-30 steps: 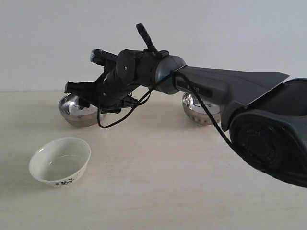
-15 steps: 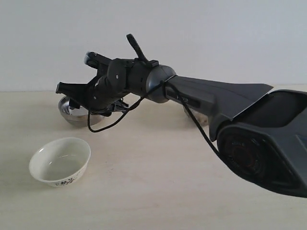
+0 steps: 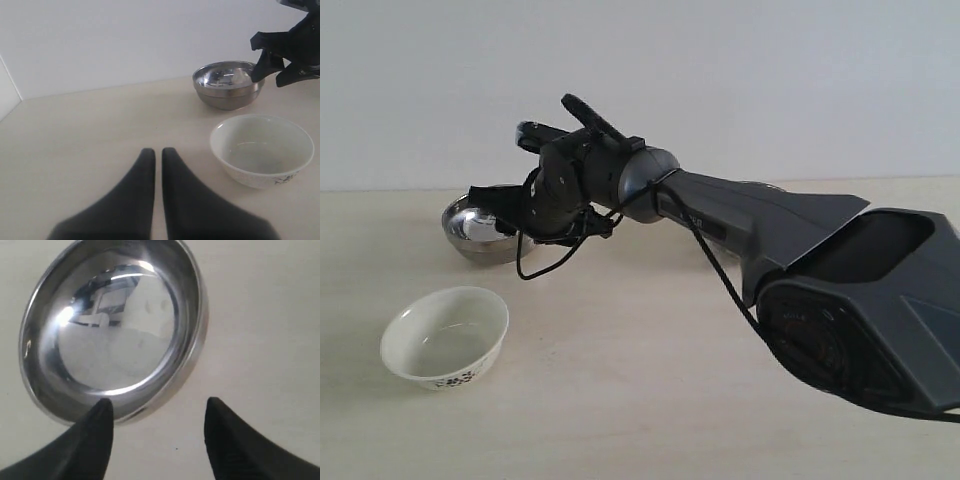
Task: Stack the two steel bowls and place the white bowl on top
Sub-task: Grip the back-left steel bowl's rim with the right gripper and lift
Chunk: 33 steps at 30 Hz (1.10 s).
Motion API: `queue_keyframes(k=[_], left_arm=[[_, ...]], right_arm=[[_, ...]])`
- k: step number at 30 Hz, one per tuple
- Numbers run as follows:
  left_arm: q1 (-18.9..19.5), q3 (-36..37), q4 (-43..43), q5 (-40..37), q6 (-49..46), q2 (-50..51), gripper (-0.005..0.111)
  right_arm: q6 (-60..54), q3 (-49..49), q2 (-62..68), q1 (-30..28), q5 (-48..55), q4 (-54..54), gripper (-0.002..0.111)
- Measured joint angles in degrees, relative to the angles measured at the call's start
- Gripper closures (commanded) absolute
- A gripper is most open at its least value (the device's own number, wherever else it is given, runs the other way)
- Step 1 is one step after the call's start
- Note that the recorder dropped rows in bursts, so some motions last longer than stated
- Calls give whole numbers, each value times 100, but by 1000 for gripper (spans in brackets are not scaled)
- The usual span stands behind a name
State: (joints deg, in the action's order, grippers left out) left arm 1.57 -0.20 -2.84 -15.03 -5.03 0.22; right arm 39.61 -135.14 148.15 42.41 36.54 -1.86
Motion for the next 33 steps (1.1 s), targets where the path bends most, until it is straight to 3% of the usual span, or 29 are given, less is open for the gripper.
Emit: queue_keyframes(k=[7, 14, 16, 17, 18, 19, 33], left_arm=[[0, 0, 0, 0, 0, 0, 103], [0, 0, 0, 0, 0, 0, 103], [0, 0, 0, 0, 0, 0, 103], [0, 0, 0, 0, 0, 0, 103], [0, 0, 0, 0, 0, 0, 103], [0, 0, 0, 0, 0, 0, 103], [0, 0, 0, 0, 0, 0, 103]], right_arm=[[1279, -11, 267, 0, -776, -246, 60], [1786, -11, 527, 0, -1158, -356, 61], [1952, -11, 538, 0, -1250, -488, 76], [1952, -11, 538, 0, -1266, -525, 95], [1981, -11, 538, 0, -1282, -549, 105], [1992, -11, 538, 0, -1282, -562, 108], [1560, -11, 23, 46, -654, -837, 108]])
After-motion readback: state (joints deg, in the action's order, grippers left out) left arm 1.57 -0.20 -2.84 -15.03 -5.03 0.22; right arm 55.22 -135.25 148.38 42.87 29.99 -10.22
